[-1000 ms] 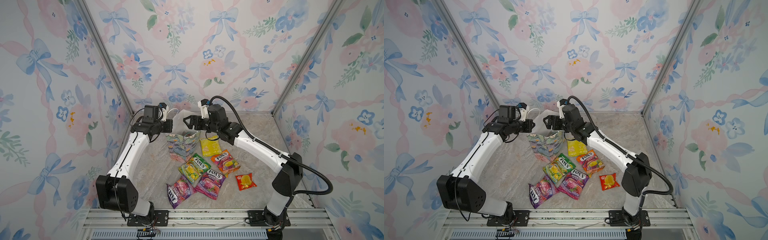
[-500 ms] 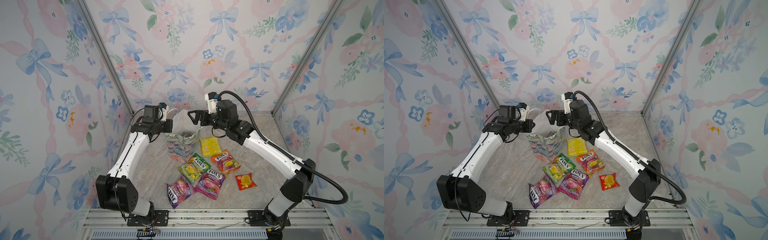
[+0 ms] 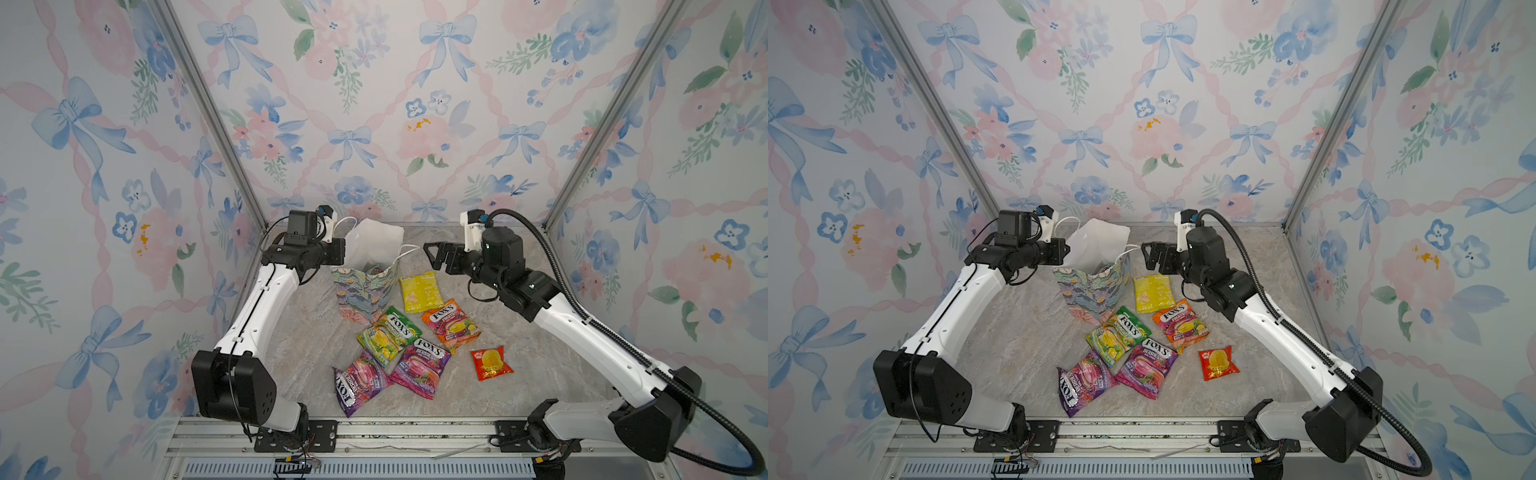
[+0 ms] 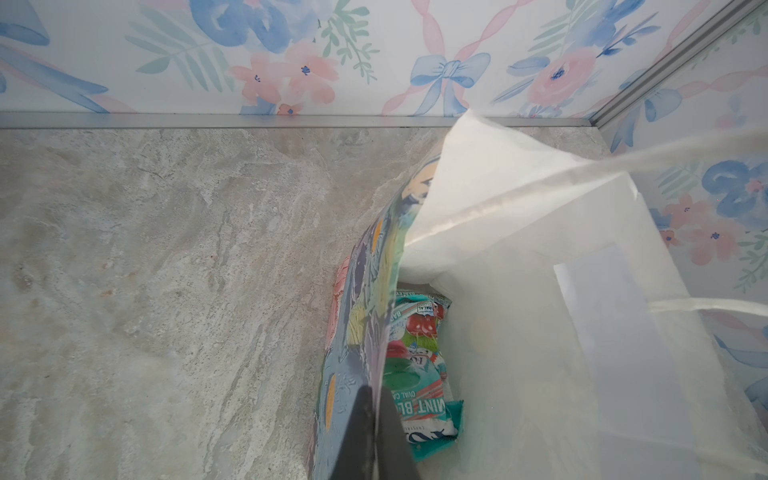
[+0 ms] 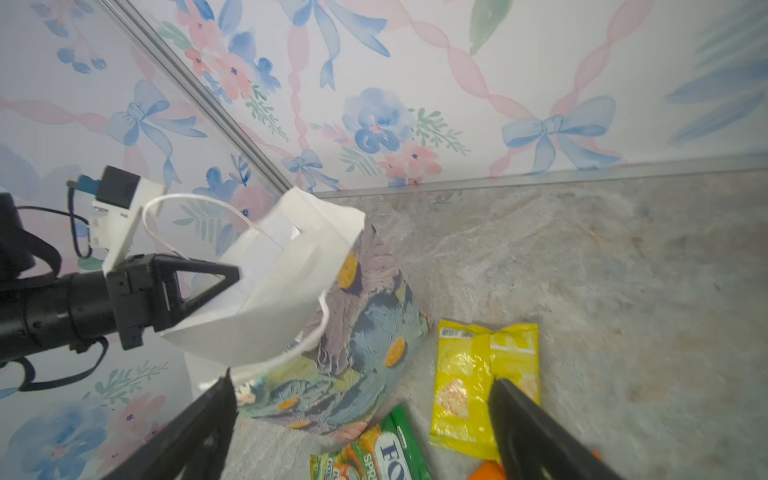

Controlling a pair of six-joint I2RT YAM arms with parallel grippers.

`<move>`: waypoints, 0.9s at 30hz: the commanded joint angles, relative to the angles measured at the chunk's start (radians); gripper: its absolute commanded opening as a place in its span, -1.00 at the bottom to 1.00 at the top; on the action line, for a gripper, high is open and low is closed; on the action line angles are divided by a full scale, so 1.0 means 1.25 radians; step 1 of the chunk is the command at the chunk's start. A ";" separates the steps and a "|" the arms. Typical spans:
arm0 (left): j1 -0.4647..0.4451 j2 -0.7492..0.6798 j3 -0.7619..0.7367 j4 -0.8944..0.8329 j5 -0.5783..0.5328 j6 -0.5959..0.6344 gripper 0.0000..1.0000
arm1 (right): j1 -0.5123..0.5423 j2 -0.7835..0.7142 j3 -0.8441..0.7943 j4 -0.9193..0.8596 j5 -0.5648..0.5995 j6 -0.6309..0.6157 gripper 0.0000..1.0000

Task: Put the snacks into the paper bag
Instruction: 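Move the right gripper back down to the purple Fox's berries packet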

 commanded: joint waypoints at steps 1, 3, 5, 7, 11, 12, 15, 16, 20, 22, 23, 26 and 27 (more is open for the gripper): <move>0.006 -0.014 -0.013 -0.005 -0.018 0.012 -1.00 | -0.004 -0.064 -0.112 -0.056 0.036 0.067 0.93; 0.006 -0.013 -0.013 -0.005 -0.022 0.013 -1.00 | -0.002 -0.102 -0.182 -0.071 0.032 0.130 0.93; 0.006 -0.011 -0.013 -0.005 -0.025 0.013 -1.00 | 0.005 -0.132 -0.236 -0.096 0.029 0.168 0.93; 0.006 -0.009 -0.014 -0.005 -0.024 0.012 -1.00 | 0.026 -0.161 -0.286 -0.121 0.034 0.204 0.93; 0.006 -0.007 -0.014 -0.005 -0.029 0.012 -1.00 | 0.082 -0.201 -0.368 -0.165 0.034 0.284 0.94; 0.006 -0.007 -0.015 -0.005 -0.030 0.012 -1.00 | 0.096 -0.208 -0.390 -0.172 0.028 0.304 0.94; 0.006 -0.001 -0.014 -0.005 -0.031 0.013 -1.00 | 0.140 -0.223 -0.447 -0.183 0.006 0.364 0.95; 0.006 0.002 -0.014 -0.005 -0.032 0.014 -1.00 | 0.152 -0.229 -0.465 -0.182 -0.006 0.379 0.96; 0.006 0.008 -0.015 -0.005 -0.029 0.012 -1.00 | 0.177 -0.236 -0.502 -0.187 -0.049 0.409 0.98; 0.006 0.010 -0.015 -0.005 -0.022 0.011 -1.00 | 0.181 -0.236 -0.518 -0.180 -0.064 0.416 0.99; 0.006 0.010 -0.015 -0.005 -0.022 0.010 -1.00 | 0.181 -0.237 -0.526 -0.172 -0.073 0.420 1.00; 0.006 0.014 -0.015 -0.005 -0.018 0.010 -1.00 | 0.181 -0.233 -0.555 -0.129 -0.093 0.439 0.96; 0.006 0.015 -0.015 -0.004 -0.015 0.010 -1.00 | 0.181 -0.227 -0.564 -0.115 -0.098 0.442 0.95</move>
